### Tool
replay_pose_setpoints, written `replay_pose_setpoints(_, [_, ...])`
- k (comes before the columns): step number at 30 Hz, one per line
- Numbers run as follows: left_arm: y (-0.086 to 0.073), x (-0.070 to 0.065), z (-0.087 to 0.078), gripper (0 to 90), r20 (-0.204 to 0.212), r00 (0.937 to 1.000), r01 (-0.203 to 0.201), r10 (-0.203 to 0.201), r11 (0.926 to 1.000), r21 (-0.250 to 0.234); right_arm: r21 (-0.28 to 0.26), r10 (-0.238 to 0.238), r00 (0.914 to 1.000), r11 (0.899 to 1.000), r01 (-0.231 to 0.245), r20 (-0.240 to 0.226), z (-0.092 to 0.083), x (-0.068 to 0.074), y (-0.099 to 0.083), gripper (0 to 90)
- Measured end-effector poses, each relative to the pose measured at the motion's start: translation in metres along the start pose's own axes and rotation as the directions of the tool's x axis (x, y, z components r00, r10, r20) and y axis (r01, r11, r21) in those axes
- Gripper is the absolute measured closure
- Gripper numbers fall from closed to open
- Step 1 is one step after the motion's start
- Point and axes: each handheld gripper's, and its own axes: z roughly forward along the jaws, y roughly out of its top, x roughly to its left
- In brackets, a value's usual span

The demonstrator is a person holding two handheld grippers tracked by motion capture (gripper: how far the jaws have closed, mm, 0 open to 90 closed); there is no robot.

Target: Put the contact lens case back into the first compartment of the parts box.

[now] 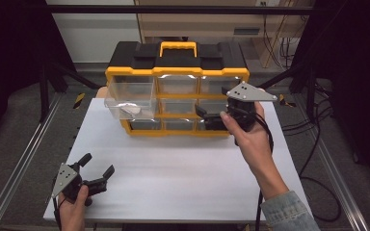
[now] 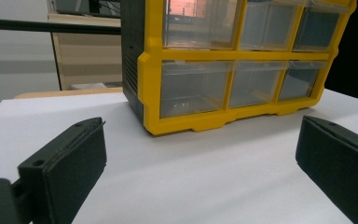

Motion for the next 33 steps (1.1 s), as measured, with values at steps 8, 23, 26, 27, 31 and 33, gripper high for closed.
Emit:
replay_pose_setpoints(8, [0.001, 0.003, -0.002, 1.3, -0.01, 0.9999, 0.003, -0.003, 1.0, -0.006, -0.03, 0.018, 0.9987, 0.999, -0.017, 0.048, -0.019, -0.02, -0.012, 2.7])
replay_pose_setpoints(23, [0.001, 0.001, -0.002, 1.1, -0.01, 0.9999, -0.014, 0.014, 0.9999, -0.003, -0.071, -0.022, 0.9906, 0.997, 0.032, 0.135, -0.062, -0.042, -0.047, 2.8])
replay_pose_setpoints(26, [-0.001, 0.001, -0.001, 1.1, -0.008, 0.9998, -0.016, 0.016, 0.9999, 0.007, -0.081, -0.011, 0.989, 0.996, 0.023, 0.147, -0.067, -0.045, -0.052, 2.8])
replay_pose_setpoints(27, [-0.001, 0.001, -0.001, 1.1, -0.007, 0.9999, -0.015, 0.015, 0.9999, 0.006, -0.084, -0.002, 0.9882, 0.996, 0.015, 0.153, -0.072, -0.048, -0.056, 3.0])
replay_pose_setpoints(31, [0.001, 0.001, -0.007, 0.9, -0.007, 0.9999, -0.01, 0.01, 0.9999, -0.008, -0.097, 0.005, 0.9842, 0.995, 0.012, 0.177, -0.082, -0.052, -0.063, 3.6])
replay_pose_setpoints(33, [0.001, 0.002, -0.007, 1.0, -0.011, 0.9999, -0.006, 0.005, 0.9999, -0.015, -0.102, 0.009, 0.9832, 0.995, 0.01, 0.183, -0.085, -0.052, -0.064, 3.5])
